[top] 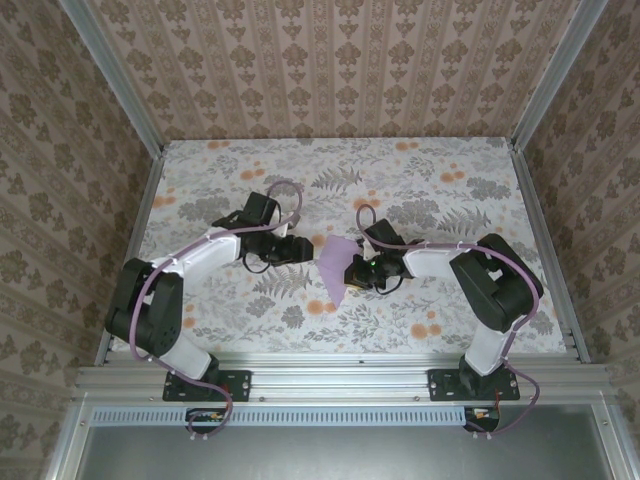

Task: Fold a paper plane with a square sheet of paper (pick it up from the middle)
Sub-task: Fold the wing for the fifth time at the center of the table.

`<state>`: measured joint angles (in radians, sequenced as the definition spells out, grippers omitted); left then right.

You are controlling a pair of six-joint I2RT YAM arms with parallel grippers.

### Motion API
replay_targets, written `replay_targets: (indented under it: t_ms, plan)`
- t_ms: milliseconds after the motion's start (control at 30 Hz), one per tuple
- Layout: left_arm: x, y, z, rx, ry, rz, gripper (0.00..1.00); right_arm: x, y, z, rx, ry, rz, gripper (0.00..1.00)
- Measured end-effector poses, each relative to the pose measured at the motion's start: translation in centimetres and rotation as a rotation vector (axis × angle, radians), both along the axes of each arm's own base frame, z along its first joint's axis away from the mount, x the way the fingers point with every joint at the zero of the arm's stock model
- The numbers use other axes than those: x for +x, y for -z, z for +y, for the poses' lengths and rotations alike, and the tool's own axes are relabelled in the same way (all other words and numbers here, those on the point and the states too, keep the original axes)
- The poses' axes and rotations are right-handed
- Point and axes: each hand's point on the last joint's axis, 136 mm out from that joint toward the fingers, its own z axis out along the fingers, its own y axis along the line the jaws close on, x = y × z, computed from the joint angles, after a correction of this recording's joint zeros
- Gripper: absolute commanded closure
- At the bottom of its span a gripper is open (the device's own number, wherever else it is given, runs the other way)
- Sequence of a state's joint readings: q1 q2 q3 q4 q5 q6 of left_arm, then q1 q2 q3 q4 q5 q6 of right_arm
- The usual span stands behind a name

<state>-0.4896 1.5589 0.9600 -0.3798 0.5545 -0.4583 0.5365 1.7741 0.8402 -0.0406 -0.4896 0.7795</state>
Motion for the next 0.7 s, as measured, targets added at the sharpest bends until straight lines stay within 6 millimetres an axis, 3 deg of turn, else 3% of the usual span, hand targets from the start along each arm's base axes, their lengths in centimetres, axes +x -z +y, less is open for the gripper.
replay_targets:
  t_ms: [433, 700]
  plan:
    - [-2.2, 3.4, -1.5, -0.016, -0.098, 0.067, 0.53, 0.0, 0.1, -0.1, 0.049, -0.012, -0.027, 0.95]
    - [-1.5, 4.8, -3.3, -0.022, -0.162, 0.069, 0.56, 0.0, 0.1, 0.0, 0.07, -0.018, -0.037, 0.95]
